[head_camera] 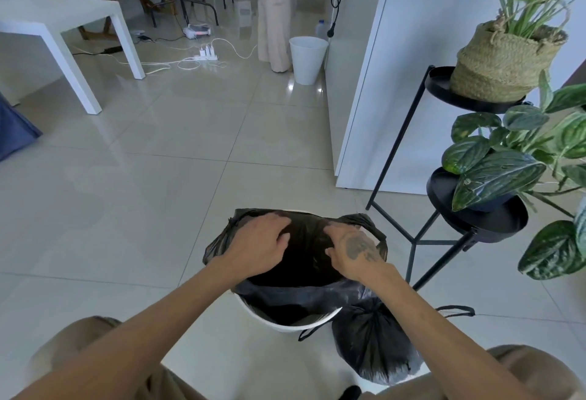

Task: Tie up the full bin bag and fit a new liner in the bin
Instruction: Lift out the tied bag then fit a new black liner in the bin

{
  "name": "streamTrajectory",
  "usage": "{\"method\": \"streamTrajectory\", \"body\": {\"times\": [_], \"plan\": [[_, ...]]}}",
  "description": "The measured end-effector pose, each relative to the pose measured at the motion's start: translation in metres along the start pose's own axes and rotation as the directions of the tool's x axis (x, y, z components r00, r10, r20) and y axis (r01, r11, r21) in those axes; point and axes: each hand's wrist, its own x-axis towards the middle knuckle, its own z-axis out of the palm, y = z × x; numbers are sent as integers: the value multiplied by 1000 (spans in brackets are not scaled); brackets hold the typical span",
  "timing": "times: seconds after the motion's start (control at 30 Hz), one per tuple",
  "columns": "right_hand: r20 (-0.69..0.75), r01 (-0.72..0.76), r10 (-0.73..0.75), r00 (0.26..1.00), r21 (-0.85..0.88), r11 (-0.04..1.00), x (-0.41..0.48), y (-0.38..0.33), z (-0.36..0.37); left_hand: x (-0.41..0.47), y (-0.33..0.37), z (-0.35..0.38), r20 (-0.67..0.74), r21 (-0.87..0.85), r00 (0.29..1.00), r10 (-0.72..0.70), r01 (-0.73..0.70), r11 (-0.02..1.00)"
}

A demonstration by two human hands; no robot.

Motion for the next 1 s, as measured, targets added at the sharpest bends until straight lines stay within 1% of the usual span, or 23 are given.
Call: {"method": "streamTrajectory", "body": {"times": [0.03,0.07,0.2,0.33,0.5,0.6,0.67,0.77,0.83,0.9,0.93,1.0], "plan": [[12,-4,4,1000,-21,1000,1,5,4,6,-10,6,65,44,998,-14,11,999],[20,-4,5,1000,-43,999,4,9,8,10,-21,12,99,79,995,-21,13,997],[71,1,5,997,-86,996,21,23,21,23,-44,31,174,166,983,-51,21,986],[90,4,5,996,-95,996,48,33,26,42,-59,39,170,213,985,-43,6,977],[141,-18,25,990,-49,999,81,48,37,64,-79,57,196,205,979,-52,11,979],[181,-25,20,983,28,999,96,53,43,75,-89,64,227,106,970,-89,66,992],[217,-61,20,976,182,981,103,60,44,81,-97,65,249,-7,962,-116,121,993],[305,-138,23,952,365,921,104,74,52,84,-106,68,330,-134,924,-195,250,959],[362,-211,34,932,464,860,100,84,58,80,-111,69,351,-239,899,-263,358,903],[406,-292,45,913,572,766,92,95,67,72,-118,71,319,-357,888,-332,437,825],[407,-311,39,913,629,713,86,100,71,66,-121,71,304,-415,880,-365,467,781],[361,-291,24,932,709,642,73,103,76,53,-125,72,263,-512,869,-419,493,703]]}}
